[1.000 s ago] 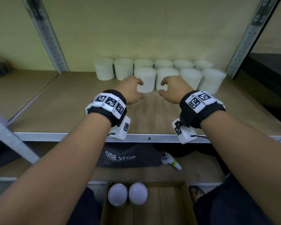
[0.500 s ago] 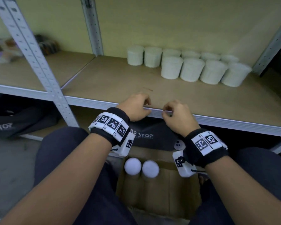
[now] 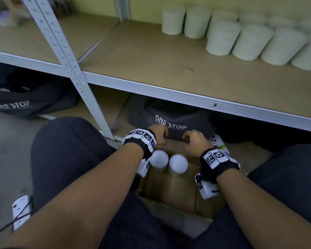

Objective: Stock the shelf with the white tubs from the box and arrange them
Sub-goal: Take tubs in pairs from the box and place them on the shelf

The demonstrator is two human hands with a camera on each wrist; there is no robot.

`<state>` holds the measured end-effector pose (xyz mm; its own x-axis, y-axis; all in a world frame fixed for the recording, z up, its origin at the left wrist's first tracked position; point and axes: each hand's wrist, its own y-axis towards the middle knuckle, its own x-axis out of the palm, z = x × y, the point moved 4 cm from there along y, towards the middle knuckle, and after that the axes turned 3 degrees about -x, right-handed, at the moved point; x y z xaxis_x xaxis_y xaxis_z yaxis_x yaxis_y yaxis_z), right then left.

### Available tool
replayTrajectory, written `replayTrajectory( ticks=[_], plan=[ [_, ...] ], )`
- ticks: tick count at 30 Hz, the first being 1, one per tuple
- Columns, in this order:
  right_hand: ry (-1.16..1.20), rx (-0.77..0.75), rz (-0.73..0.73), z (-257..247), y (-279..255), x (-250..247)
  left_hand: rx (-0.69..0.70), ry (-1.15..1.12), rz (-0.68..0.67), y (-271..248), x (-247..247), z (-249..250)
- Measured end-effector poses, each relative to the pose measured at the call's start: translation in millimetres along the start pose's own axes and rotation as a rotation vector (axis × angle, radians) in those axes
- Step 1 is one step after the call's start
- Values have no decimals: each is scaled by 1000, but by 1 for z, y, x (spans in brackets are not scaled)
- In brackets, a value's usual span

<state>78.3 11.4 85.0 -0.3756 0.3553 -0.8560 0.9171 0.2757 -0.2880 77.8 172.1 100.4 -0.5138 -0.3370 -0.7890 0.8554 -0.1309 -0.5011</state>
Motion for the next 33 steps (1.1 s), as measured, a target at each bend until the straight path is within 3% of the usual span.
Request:
replayTrajectory(
  ticks=[10,19,21,33],
  plan=[
    [-60,140,-314,47,31,89,-74,54,-238,66,81,-27],
    [-49,221,-441,63,61,153,-164,169,-230,101,154,-49],
    [-31,236,-433,64,65,163,-154,182,-168,103,150,-45],
    [-74,251,-301,69,69,182,-109,313,-91,103,165,-52]
  ],
)
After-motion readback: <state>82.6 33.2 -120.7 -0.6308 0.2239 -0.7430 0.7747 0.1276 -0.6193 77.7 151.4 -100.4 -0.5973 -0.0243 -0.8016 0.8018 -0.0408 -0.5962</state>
